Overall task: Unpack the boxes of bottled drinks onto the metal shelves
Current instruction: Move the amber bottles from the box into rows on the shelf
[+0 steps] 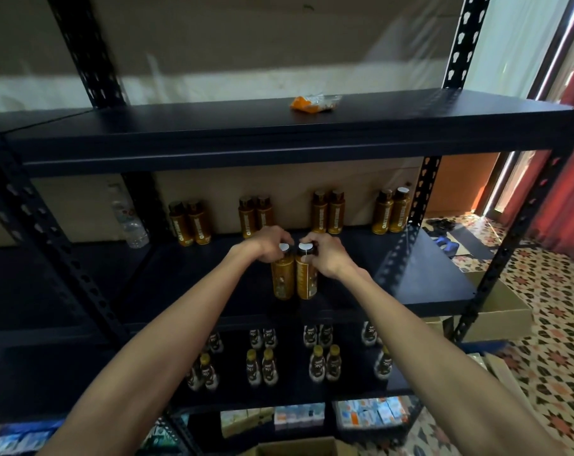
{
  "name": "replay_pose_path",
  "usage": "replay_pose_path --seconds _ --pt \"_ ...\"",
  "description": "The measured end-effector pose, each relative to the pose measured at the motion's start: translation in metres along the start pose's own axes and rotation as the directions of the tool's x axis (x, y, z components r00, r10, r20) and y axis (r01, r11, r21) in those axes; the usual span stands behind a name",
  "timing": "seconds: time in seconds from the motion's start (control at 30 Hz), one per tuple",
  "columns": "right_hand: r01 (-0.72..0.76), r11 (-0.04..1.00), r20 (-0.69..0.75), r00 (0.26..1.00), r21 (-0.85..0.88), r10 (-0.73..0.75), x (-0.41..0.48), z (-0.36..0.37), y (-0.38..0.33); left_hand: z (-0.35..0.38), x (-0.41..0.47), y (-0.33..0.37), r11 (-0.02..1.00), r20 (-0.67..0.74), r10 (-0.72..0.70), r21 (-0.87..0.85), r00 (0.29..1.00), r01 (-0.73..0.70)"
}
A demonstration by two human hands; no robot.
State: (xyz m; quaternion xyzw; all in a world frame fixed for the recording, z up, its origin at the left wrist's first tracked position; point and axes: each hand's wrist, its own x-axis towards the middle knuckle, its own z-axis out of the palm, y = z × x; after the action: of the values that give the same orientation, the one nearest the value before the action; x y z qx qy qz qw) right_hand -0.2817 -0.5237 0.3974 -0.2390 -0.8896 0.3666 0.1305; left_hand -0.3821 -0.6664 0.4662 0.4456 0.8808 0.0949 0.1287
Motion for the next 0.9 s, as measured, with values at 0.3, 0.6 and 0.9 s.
replay_pose_path --seconds 0.3,0.6,0.9 --pt "-0.008 1.0 0.005 1.0 0.001 0.008 0.001 0.0 -0.001 0.008 0.0 -0.001 0.999 -0.062 -0.044 -0.008 0.997 0.043" --pt "-0.021 1.0 0.011 1.0 0.007 0.021 -0.002 -0.002 -0.005 0.011 -0.002 -0.001 0.998 -0.093 -0.053 -0.039 0.994 0.05" --pt "-0.008 0.999 0.004 1.0 -0.049 0.008 -0.012 -0.009 -0.015 0.017 -0.005 0.002 0.996 -0.128 -0.078 -0.062 0.989 0.071"
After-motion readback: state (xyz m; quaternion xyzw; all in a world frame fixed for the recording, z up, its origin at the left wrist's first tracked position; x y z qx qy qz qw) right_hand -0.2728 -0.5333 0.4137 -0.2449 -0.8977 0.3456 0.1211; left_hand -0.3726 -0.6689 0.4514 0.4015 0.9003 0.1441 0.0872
